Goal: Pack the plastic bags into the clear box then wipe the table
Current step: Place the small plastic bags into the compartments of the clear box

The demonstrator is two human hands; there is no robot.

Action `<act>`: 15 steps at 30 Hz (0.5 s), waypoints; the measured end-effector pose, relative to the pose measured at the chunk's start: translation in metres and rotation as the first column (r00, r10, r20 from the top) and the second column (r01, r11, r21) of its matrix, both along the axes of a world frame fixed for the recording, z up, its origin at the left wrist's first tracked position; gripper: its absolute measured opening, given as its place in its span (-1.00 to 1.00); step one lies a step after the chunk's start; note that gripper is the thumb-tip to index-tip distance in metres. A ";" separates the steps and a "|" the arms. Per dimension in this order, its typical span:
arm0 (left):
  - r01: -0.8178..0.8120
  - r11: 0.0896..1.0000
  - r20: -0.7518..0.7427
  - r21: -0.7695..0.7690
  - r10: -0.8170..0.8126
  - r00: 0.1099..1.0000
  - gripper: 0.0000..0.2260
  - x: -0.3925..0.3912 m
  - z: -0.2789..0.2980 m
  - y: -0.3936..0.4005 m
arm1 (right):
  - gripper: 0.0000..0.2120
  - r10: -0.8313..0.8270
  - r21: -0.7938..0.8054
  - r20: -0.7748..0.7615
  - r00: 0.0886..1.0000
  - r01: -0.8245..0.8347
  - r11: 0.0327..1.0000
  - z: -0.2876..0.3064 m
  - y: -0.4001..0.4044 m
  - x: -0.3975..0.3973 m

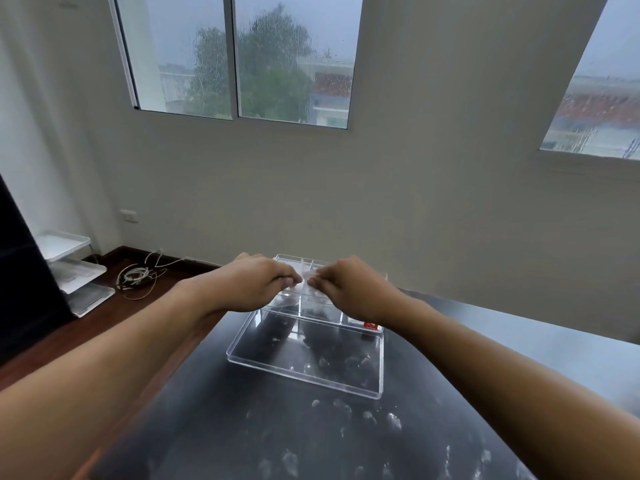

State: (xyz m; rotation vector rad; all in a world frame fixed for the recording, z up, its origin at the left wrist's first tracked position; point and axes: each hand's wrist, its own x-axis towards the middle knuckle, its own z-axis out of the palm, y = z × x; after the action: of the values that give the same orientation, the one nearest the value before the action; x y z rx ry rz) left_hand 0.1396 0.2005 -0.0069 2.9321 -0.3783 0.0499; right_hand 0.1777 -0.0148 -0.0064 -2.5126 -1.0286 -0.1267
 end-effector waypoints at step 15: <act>-0.012 1.000 -0.044 0.008 0.012 0.999 -0.68 0.002 0.000 0.003 | -0.81 0.150 0.005 0.260 0.954 -0.157 0.988 0.001 -0.014 0.011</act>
State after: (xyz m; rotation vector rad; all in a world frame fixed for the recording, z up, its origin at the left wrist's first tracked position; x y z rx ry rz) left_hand 0.1418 0.2040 -0.0074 2.9379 -0.3550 -0.0150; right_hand 0.1883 -0.0289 -0.0053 -2.4254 -1.3115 -0.4290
